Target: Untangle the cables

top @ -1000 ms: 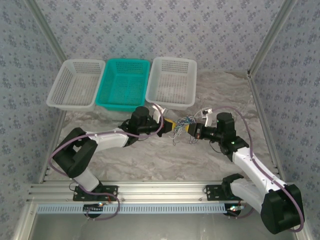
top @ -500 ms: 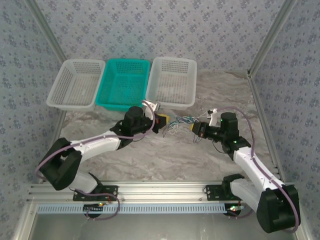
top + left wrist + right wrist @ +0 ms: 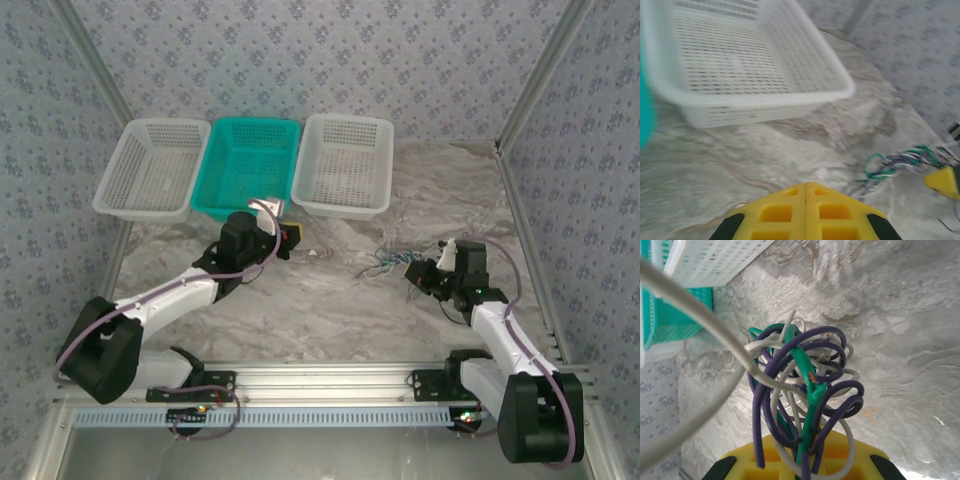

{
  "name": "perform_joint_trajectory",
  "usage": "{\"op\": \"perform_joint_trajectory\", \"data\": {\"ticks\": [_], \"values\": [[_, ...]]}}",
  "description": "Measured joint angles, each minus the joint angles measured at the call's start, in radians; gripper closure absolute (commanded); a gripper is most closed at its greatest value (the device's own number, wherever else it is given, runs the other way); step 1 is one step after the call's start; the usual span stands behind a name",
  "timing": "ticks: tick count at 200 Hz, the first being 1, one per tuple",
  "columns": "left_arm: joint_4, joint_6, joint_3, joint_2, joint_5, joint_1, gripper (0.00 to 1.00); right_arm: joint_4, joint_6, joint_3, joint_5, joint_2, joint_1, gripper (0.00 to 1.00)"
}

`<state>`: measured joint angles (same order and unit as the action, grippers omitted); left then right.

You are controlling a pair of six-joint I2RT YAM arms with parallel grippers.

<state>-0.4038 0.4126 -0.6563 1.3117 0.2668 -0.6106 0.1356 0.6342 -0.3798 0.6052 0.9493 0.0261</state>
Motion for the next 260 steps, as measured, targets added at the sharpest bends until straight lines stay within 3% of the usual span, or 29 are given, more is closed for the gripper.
{"op": "perform_joint_trajectory", "data": {"ticks": [13, 25, 112, 164, 193, 210, 228, 246, 260], "values": [[-0.020, -0.013, -0.005, 0.034, 0.061, -0.027, 0.65, 0.008, -0.013, -0.010, 0.013, 0.003, 0.011, 0.97], [-0.028, -0.015, -0.010, 0.067, 0.105, -0.056, 0.59, 0.011, -0.018, -0.025, 0.016, 0.011, 0.021, 0.98], [-0.124, 0.090, -0.137, 0.417, 0.232, -0.211, 0.55, 0.011, -0.018, -0.066, -0.006, 0.106, 0.101, 0.98], [-0.081, -0.144, -0.190, 0.453, 0.218, -0.312, 0.38, 0.020, -0.017, -0.090, -0.022, 0.115, 0.106, 0.98], [-0.003, -0.291, -0.274, 0.501, 0.156, -0.333, 0.36, 0.023, -0.017, -0.106, -0.023, 0.138, 0.113, 0.98], [0.014, -0.340, -0.324, 0.546, 0.133, -0.333, 0.46, 0.023, -0.009, -0.107, -0.022, 0.145, 0.119, 0.99], [0.028, -0.360, -0.362, 0.594, 0.112, -0.333, 0.76, 0.022, 0.006, -0.107, -0.022, 0.146, 0.124, 0.99], [0.035, -0.373, -0.376, 0.623, 0.098, -0.333, 1.00, 0.022, 0.023, -0.108, -0.022, 0.146, 0.127, 0.99], [0.040, -0.368, -0.375, 0.626, 0.084, -0.333, 1.00, 0.029, 0.037, -0.111, -0.024, 0.146, 0.127, 0.98]]}}
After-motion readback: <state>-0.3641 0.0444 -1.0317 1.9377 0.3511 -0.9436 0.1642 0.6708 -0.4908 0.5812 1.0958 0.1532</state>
